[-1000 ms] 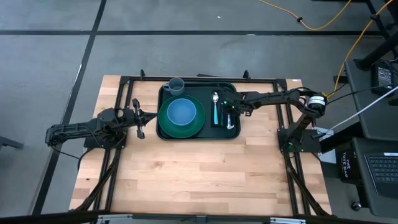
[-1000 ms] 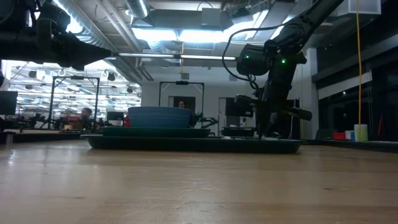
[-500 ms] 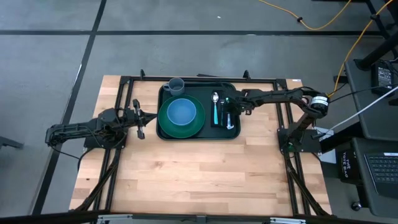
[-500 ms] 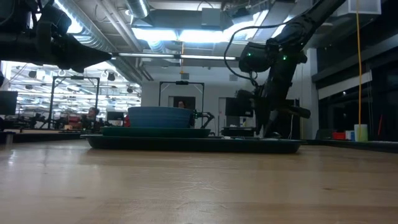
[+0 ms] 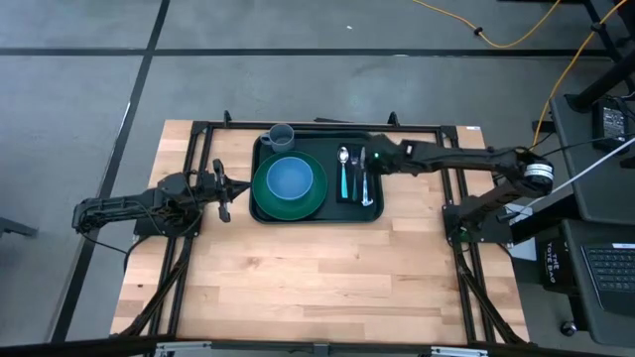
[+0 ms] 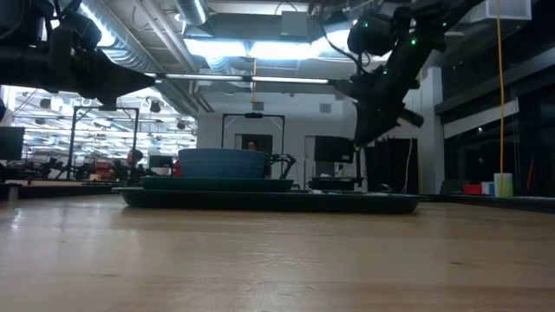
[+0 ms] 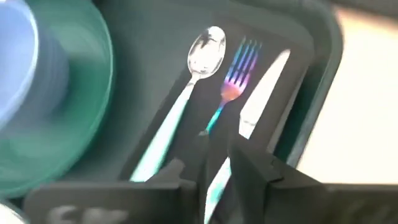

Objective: Set up tray
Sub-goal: Return to Home Position

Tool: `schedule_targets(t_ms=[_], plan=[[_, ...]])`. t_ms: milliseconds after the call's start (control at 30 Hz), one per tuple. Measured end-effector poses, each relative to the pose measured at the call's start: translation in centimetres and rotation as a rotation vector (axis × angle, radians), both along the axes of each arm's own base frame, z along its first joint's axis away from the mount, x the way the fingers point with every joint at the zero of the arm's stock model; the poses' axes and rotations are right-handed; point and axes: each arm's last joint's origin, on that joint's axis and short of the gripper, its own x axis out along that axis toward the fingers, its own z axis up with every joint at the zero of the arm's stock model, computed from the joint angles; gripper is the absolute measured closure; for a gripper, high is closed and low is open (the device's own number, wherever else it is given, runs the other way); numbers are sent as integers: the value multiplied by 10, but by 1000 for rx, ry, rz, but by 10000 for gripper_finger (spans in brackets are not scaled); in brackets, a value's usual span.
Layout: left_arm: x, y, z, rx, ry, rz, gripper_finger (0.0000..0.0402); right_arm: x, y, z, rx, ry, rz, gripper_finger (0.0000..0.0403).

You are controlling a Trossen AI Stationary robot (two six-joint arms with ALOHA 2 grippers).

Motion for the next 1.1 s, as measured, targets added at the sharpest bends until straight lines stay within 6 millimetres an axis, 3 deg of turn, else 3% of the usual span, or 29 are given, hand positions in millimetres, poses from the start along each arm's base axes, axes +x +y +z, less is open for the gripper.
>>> schedule_targets(t_ms=[167, 333, 467, 633, 800, 1100], plan=[[0, 0, 0, -3, -1, 0, 398, 11, 22, 5, -244, 87, 166, 392], [0, 0, 1, 0, -12, 1, 398, 26, 42, 12, -414, 49, 368, 393], [0, -1, 1, 0, -12, -26, 398, 27, 54, 1, -473, -54, 553, 397], [0, -1, 0, -10, 2, -52, 398, 2, 60, -16, -561, -181, 622, 396], [0, -2, -1, -20, 5, -63, 398, -25, 63, -16, -630, -264, 609, 397], [0, -2, -1, -21, 6, -55, 398, -56, 69, -12, -792, -392, 646, 399]])
